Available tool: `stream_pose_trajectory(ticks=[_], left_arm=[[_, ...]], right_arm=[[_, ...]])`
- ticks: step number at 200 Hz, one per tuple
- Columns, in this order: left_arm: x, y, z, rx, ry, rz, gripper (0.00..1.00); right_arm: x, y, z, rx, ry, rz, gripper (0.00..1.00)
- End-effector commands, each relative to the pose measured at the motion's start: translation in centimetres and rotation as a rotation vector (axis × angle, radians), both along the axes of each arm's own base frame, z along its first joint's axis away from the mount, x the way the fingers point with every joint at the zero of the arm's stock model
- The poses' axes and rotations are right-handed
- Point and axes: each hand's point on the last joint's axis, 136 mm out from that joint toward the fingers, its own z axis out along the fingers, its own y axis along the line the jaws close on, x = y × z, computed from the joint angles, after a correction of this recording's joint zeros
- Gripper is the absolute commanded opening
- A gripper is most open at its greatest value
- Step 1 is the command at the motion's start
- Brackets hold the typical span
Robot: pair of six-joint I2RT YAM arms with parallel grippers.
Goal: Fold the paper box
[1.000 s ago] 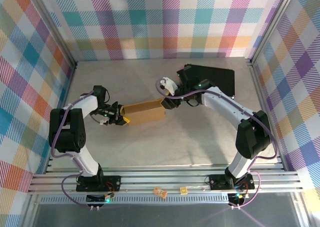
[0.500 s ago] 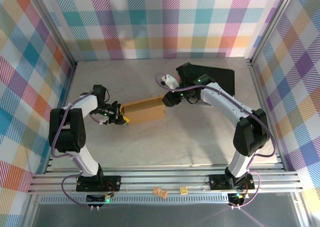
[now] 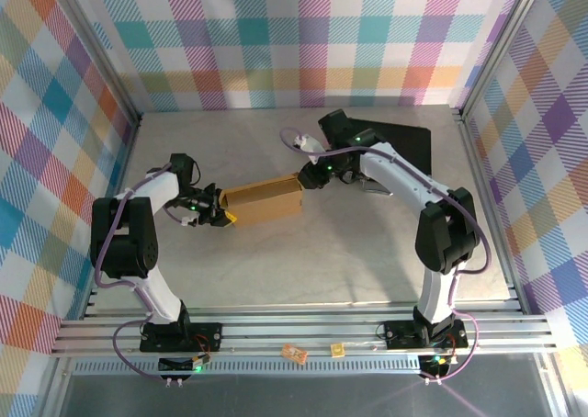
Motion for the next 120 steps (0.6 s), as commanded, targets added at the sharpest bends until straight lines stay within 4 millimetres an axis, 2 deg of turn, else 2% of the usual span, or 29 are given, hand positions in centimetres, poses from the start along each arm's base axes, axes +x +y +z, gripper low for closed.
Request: stream_pose_trajectory(ticks=[1,71,120], left_arm=[[-0.2,1.6,-1.3,0.074,0.053,0.027,0.19],[0.1,1.6,-1.2,0.074,0.051,0.023,0.18],[0.4,1.6,-1.3,0.074,0.051,0.023,0.18]], right_arm=[[-0.1,0.1,0.5,0.013,0.032,-0.006,0.18],[-0.1,0.2,1.5,0.026,0.069,-0.057,0.0],[-0.5,0.3,1.3,-0.027,0.137,-0.143,0.0]])
